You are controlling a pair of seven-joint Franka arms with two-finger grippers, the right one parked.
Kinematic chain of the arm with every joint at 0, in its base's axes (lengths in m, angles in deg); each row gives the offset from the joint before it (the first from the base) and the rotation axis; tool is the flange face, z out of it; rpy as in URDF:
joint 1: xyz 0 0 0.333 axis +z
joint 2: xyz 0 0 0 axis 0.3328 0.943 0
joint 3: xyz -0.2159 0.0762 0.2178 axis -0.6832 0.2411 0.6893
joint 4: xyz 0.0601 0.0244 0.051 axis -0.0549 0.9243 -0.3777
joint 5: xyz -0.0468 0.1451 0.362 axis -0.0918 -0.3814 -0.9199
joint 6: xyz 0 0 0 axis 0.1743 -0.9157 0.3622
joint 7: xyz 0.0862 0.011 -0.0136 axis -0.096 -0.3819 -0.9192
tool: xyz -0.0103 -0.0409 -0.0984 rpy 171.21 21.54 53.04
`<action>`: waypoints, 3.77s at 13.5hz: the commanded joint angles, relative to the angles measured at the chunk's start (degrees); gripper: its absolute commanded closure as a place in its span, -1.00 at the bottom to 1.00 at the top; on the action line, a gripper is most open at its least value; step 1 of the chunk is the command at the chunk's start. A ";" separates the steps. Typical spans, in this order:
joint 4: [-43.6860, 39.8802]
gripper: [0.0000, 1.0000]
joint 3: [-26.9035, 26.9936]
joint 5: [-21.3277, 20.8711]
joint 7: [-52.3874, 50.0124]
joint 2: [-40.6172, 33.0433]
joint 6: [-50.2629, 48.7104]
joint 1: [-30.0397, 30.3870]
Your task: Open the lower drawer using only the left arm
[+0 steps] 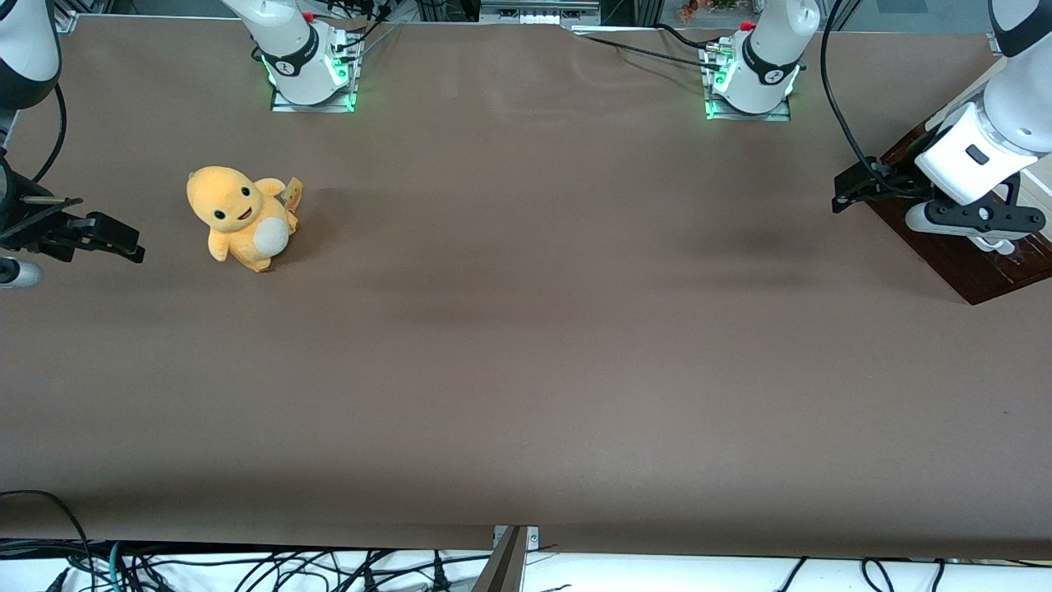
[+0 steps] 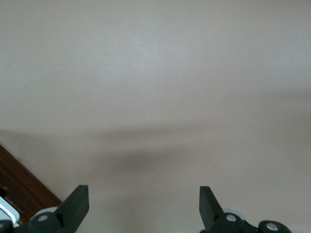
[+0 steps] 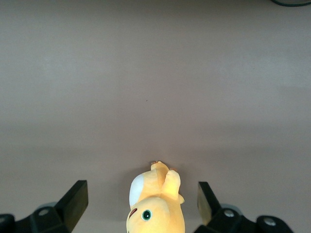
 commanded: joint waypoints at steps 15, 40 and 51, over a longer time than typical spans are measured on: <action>-3.96 -1.00 -1.79 -7.44 -7.07 5.01 -2.84 -1.01; -2.91 -1.00 -11.65 -51.21 -47.33 29.95 -36.41 4.35; -0.55 -1.00 -11.65 -59.31 -54.73 40.69 -28.80 13.21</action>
